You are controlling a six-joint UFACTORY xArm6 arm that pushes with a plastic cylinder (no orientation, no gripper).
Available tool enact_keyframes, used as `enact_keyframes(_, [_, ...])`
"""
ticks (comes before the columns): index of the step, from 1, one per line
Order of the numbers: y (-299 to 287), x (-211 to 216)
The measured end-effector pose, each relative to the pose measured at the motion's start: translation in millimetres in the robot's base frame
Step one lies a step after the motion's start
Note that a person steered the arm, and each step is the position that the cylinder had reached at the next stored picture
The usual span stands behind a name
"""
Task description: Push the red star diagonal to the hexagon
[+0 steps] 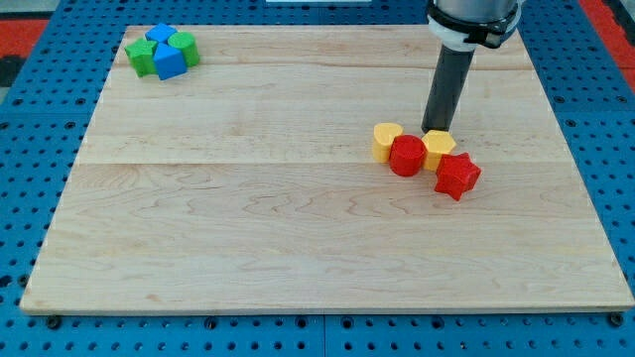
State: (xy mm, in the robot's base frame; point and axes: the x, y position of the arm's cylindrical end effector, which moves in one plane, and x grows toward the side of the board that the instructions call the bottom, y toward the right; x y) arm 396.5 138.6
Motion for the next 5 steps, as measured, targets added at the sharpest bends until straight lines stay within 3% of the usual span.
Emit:
enact_keyframes(4, [-2, -12])
enact_keyframes(5, [-88, -15])
